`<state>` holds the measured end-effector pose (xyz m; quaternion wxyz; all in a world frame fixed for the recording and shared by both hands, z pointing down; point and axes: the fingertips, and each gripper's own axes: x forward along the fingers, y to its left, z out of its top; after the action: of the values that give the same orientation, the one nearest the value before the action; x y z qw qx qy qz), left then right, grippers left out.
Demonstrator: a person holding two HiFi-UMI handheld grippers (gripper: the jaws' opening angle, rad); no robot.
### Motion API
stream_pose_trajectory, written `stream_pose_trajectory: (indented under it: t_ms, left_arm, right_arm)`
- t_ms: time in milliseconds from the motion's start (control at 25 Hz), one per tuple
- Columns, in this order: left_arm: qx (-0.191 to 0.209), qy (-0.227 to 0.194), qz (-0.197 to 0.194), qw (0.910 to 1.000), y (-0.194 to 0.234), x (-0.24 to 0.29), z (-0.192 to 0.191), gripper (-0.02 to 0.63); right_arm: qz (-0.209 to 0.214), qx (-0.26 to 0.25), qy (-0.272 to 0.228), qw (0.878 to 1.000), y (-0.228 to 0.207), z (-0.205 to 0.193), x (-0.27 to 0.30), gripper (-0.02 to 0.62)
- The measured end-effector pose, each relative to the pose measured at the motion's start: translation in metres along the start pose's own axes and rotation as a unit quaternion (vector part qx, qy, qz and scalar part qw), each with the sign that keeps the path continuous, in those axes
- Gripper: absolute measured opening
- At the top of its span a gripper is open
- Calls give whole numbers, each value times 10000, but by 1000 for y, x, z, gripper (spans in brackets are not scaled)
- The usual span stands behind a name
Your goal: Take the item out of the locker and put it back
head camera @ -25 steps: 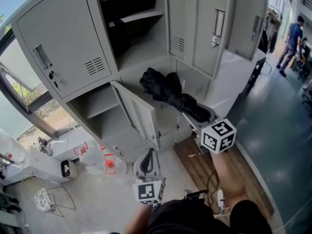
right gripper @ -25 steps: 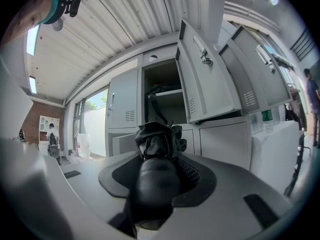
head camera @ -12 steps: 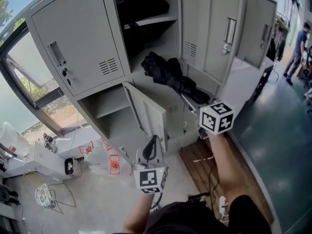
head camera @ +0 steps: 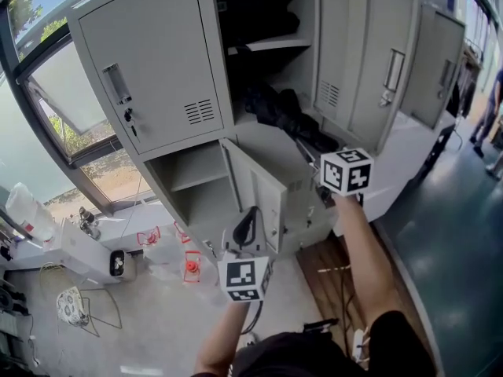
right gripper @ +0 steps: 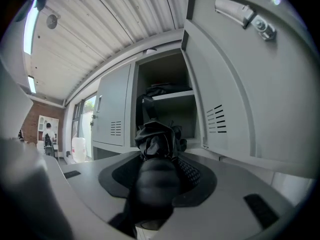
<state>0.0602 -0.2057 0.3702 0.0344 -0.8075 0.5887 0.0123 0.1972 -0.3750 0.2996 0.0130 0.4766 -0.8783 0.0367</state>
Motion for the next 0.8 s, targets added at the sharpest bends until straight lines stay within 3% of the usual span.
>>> stream_pose_trajectory:
  t_ms: [800]
  left_arm:
    - [-44,1,-95,9999,22,16,20,-8]
  right_arm:
    - [-304,-142,427,9985,-15,3,91,173]
